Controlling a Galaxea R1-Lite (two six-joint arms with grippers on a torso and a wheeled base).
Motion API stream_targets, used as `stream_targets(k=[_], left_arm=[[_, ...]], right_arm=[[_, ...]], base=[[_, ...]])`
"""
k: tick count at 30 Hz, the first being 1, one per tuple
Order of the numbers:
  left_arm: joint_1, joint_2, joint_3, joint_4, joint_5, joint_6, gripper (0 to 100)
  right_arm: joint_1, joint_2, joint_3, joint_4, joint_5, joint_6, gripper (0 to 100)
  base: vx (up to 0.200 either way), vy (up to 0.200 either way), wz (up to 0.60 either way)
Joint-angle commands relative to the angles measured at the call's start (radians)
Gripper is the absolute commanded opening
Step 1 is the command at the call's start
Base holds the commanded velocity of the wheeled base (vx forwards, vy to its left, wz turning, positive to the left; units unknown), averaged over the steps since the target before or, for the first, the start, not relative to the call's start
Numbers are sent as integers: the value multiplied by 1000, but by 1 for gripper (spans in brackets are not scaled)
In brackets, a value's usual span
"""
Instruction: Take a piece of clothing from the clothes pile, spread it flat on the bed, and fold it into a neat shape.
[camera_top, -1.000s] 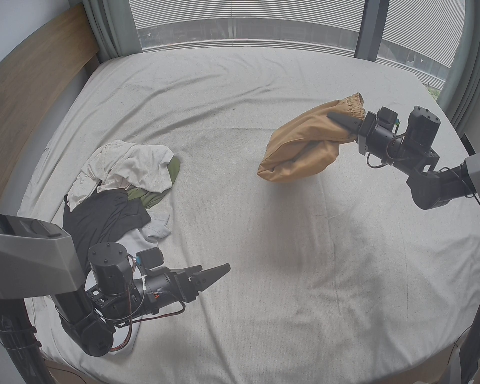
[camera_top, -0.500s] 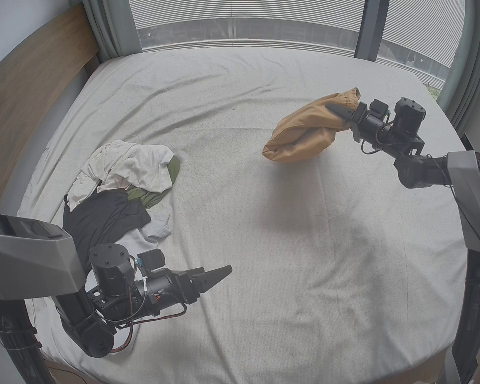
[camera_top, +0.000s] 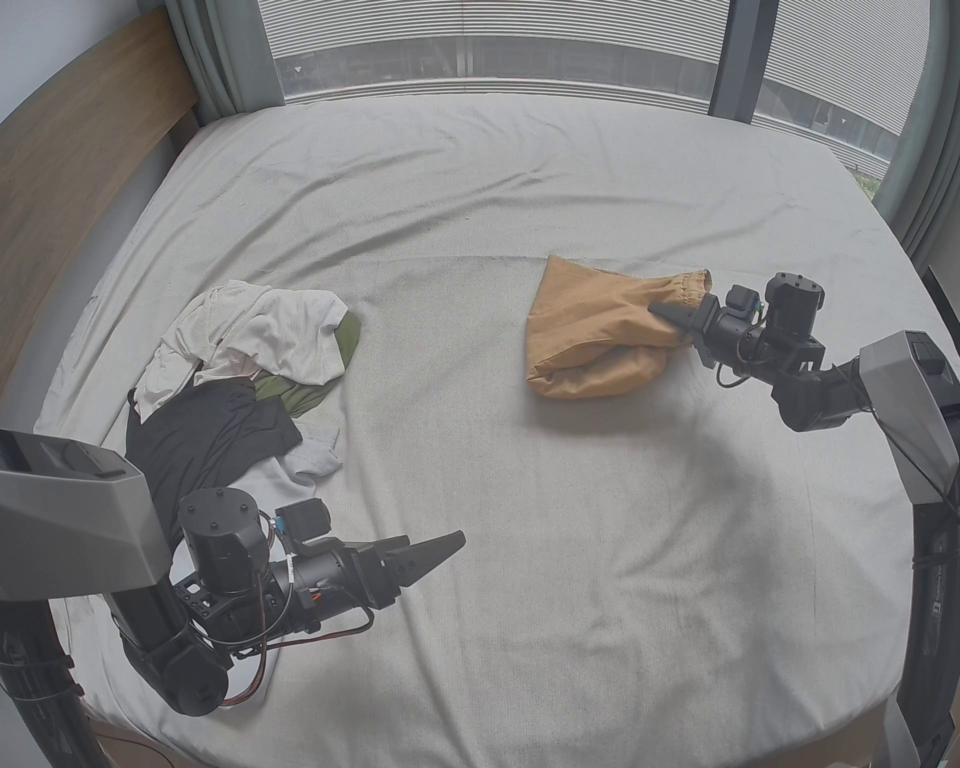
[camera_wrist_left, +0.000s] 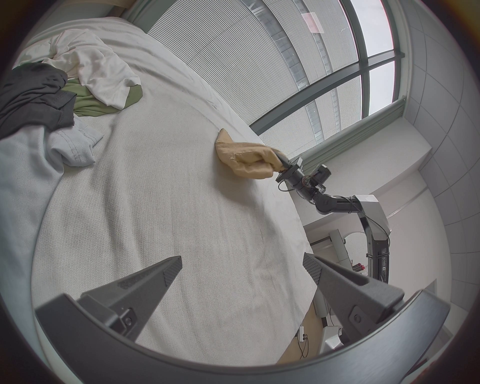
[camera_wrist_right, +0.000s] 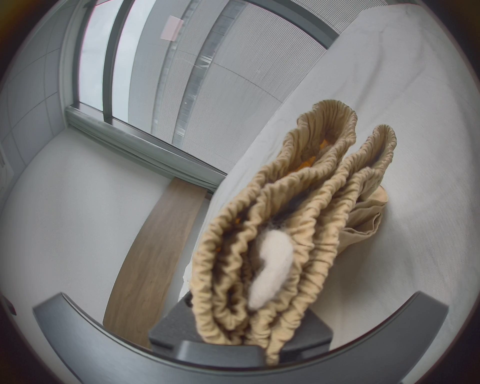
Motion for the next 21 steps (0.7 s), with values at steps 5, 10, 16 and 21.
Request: stream_targets(k=[5, 10, 16, 21], left_arm=[[-1, 0, -2, -2, 0, 0, 100], [-1, 0, -2, -2, 0, 0, 100], [-1, -2, -3, -4, 0, -6, 100], [0, -2, -5, -2, 0, -8, 100]], right_arm=[[-30, -18, 187, -97, 2, -35, 0], [-21, -14, 223, -138, 2, -33, 0], [-10, -24, 260, -140, 2, -33, 100], [-1, -78, 377, -178, 0, -38, 100]], base=[[0, 0, 0], [0, 0, 0], [0, 0, 0], [0, 0, 0]])
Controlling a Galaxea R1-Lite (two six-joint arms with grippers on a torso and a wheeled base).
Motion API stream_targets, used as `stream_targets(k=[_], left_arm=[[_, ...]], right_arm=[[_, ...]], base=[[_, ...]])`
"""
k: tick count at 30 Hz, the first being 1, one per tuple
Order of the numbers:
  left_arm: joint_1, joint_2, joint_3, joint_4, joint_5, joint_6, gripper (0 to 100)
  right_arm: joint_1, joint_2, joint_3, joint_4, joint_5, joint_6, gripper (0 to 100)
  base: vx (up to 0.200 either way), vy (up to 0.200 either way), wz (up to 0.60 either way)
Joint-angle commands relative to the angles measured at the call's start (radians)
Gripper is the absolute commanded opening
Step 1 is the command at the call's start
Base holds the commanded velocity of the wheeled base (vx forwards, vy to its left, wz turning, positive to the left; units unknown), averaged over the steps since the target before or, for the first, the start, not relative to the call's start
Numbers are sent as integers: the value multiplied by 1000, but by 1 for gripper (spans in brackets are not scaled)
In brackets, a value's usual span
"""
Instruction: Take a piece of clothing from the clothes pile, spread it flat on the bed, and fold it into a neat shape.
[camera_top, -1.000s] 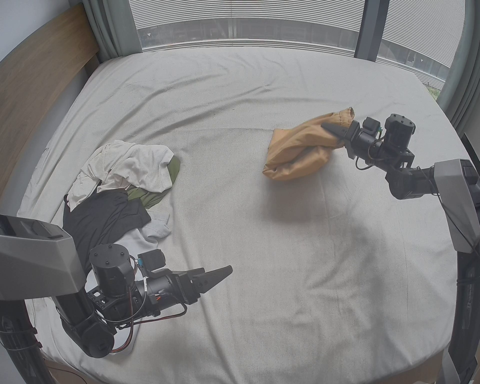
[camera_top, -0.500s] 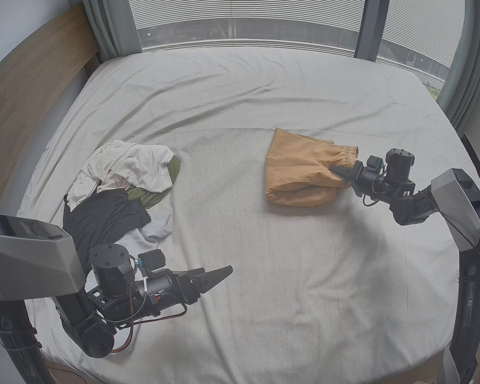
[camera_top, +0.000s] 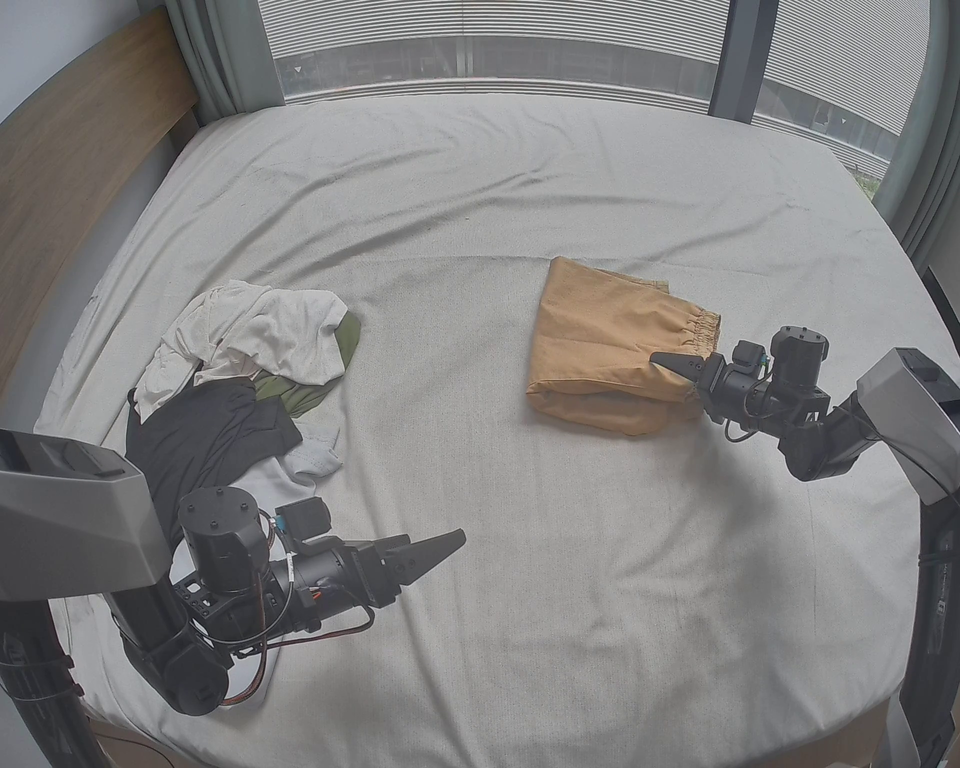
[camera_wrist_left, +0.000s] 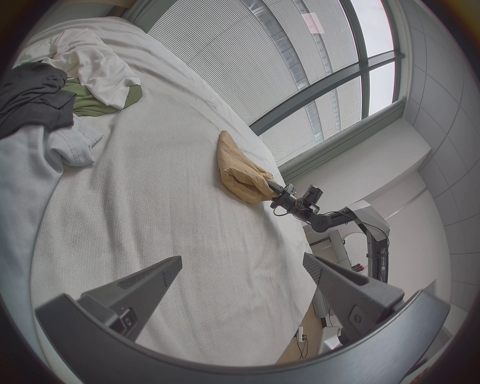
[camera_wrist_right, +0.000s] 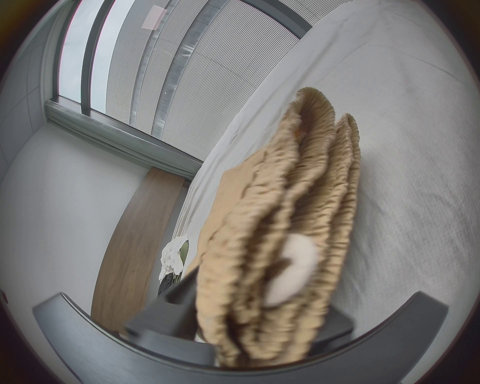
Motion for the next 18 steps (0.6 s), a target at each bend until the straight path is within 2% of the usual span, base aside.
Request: stream_targets(k=[1, 3, 6, 12, 18], left_arm=[[1, -1, -1, -2, 0, -2, 100], [2, -1, -1, -2, 0, -2, 100], [4, -1, -6, -2, 0, -2, 100], [4, -19, -6, -2, 0, -2, 100], [1, -72, 0, -2, -2, -28, 100]], right_arm=[[5, -73, 132, -25, 0, -10, 100], [5, -88, 163, -31, 0, -17, 100], [-9, -157, 305, -83, 0, -72, 100], [-62, -302, 515, -187, 0, -80, 100], [-81, -472, 660, -198, 0, -83, 100]], base=[[0, 0, 0], [0, 0, 0], [0, 0, 0], [0, 0, 0], [0, 0, 0]])
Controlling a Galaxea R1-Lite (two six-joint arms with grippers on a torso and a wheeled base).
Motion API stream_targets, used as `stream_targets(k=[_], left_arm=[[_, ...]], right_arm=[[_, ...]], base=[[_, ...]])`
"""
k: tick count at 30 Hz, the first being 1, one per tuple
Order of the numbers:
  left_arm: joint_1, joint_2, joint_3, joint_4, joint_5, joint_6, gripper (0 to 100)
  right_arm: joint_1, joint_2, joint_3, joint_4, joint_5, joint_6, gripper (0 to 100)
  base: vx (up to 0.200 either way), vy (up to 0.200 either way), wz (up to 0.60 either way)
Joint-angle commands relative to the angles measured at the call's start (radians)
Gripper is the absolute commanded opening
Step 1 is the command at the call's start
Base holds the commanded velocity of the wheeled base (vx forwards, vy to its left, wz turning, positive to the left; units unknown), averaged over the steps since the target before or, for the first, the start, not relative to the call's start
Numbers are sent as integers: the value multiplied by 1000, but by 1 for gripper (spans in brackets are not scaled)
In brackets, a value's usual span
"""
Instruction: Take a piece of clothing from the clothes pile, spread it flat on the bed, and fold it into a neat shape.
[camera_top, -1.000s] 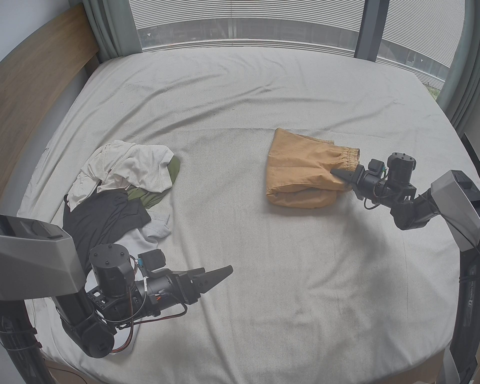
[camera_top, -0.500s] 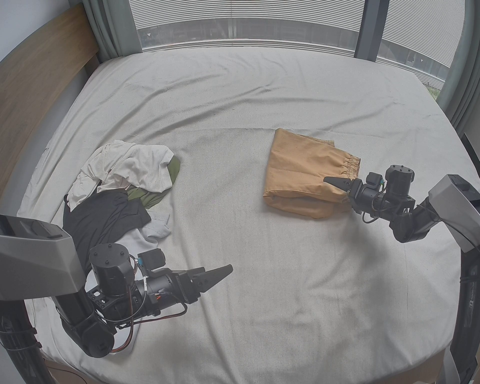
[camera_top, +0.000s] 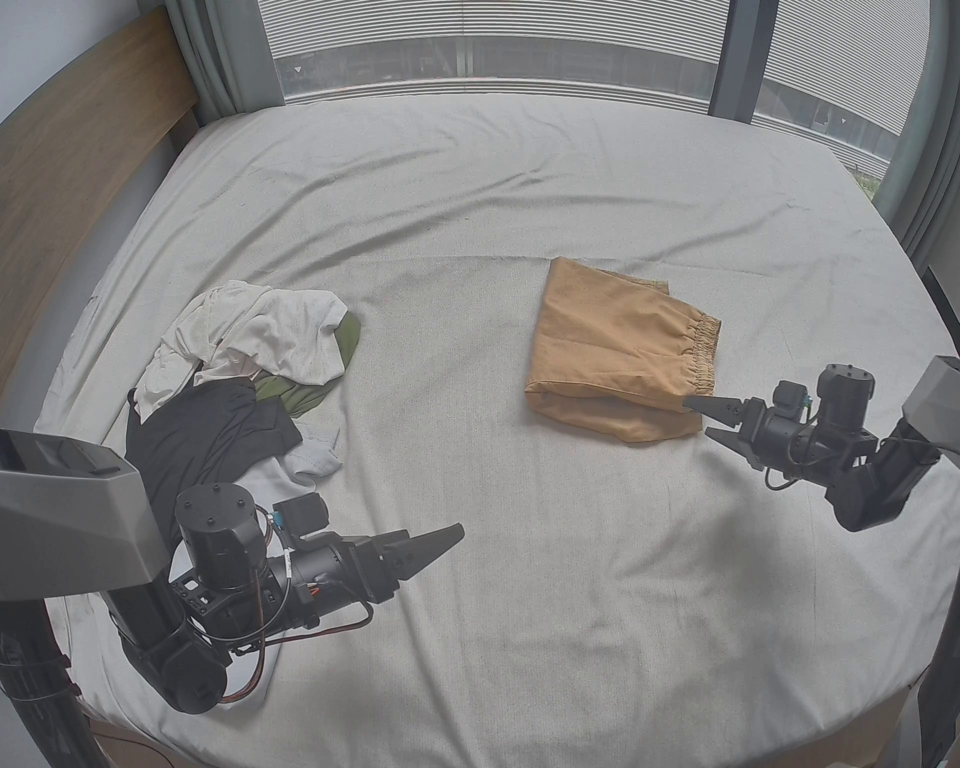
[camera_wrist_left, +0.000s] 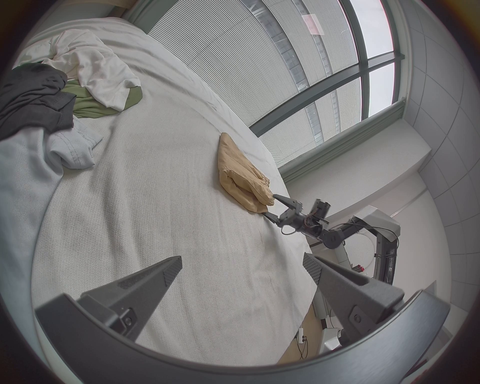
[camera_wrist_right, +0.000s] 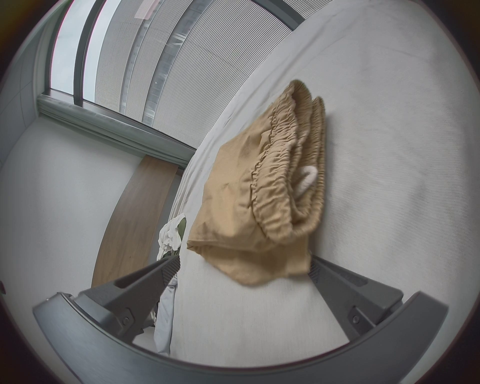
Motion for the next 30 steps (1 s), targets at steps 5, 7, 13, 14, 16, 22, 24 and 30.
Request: stream_targets(k=[5, 7, 13, 14, 16, 22, 24, 30], left_arm=[[-28, -165, 40, -1, -2, -27, 100], [-45, -225, 67, -1, -2, -43, 100], [-56, -401, 155, -1, -1, -52, 100], [-54, -432, 172, 1, 1, -52, 100], [-51, -486, 210, 1, 4, -52, 100], [-59, -631, 290, 4, 5, -49, 100], [-57, -688, 314, 8, 10, -40, 100], [-66, -831, 346, 86, 11, -10, 100]], right_arm=[[-5, -447, 278, -15, 2, -8, 100], [19, -512, 316, -13, 2, -8, 100], [124, -754, 427, 48, 2, -9, 100], [139, -794, 436, 74, 0, -9, 100], [166, -865, 443, 128, 2, -12, 100], [240, -1047, 448, 313, 0, -42, 100], [272, -1150, 445, 447, 0, -74, 100], [306, -1326, 453, 683, 0, -147, 100]], base=[[0, 0, 0], [0, 0, 0], [0, 0, 0], [0, 0, 0], [0, 0, 0], [0, 0, 0], [0, 0, 0], [0, 0, 0]])
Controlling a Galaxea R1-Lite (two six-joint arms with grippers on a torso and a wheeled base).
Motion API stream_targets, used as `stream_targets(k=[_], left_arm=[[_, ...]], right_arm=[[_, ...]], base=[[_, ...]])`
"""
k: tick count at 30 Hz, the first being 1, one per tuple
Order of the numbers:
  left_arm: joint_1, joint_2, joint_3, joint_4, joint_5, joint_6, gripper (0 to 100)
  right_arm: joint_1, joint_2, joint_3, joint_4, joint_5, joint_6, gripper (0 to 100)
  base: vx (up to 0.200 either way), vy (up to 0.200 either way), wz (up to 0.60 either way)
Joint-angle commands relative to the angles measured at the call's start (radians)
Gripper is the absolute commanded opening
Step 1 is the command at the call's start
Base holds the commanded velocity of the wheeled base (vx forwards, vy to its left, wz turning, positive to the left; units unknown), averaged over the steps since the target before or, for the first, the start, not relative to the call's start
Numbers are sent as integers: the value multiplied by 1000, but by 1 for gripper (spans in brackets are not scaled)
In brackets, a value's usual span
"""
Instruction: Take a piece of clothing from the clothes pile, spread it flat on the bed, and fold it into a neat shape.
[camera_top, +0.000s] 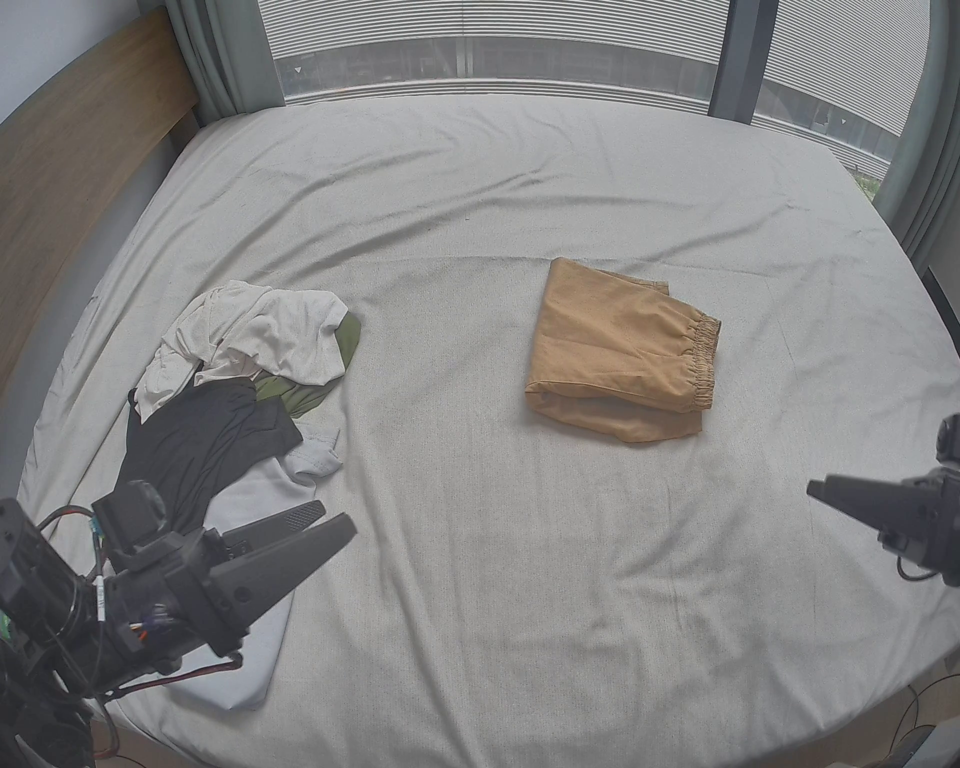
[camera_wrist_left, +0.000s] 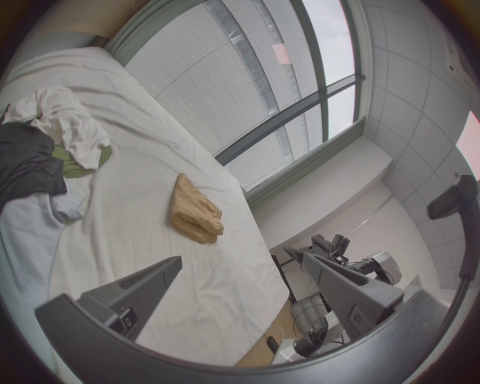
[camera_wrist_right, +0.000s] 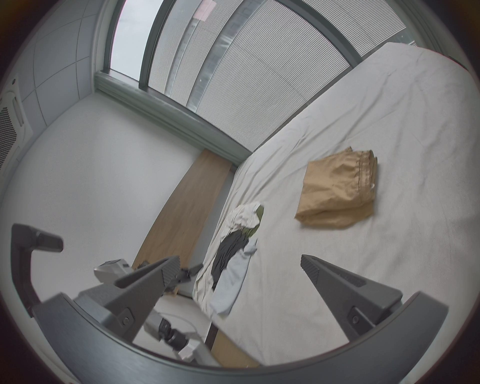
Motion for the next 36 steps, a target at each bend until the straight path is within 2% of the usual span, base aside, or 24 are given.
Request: stream_targets(k=[1, 2, 3, 4, 9, 16, 18, 20, 22, 24, 28, 33, 36], left_arm=[[-10, -202, 51, 62, 3, 21, 100], [-20, -269, 51, 128, 3, 41, 100], [-20, -269, 51, 128, 3, 41, 100], [-40, -334, 51, 215, 3, 78, 100], [-51, -492, 51, 424, 9, 177, 100], [-50, -703, 51, 657, 86, 194, 100], [-48, -729, 51, 684, 92, 194, 100], [-43, -826, 51, 796, 108, 194, 100], [-37, -858, 51, 832, 106, 196, 100], [46, -932, 51, 931, 95, 211, 100], [92, -1006, 51, 999, 68, 230, 100], [193, -1098, 51, 1085, 17, 245, 100], [225, -1147, 51, 1145, -12, 245, 100]], right_arm=[[57, -236, 13, 129, 0, -54, 100], [57, -291, 14, 197, 0, -74, 100], [57, -291, 14, 197, 0, -74, 100], [57, -342, 13, 266, 0, -97, 100], [47, -440, 11, 351, -2, -122, 100], [-16, -561, 13, 381, 0, -122, 100], [-24, -581, 14, 394, 0, -122, 100], [-39, -652, 14, 440, 0, -122, 100], [-44, -678, 14, 459, -2, -122, 100], [-64, -754, 14, 517, -2, -122, 100], [-93, -810, 19, 546, 0, -123, 100], [-141, -905, 74, 548, 3, -123, 100], [-142, -912, 106, 523, -2, -143, 100]], base=[[0, 0, 0], [0, 0, 0], [0, 0, 0], [0, 0, 0], [0, 0, 0], [0, 0, 0], [0, 0, 0], [0, 0, 0], [0, 0, 0], [0, 0, 0], [0, 0, 0], [0, 0, 0], [0, 0, 0]])
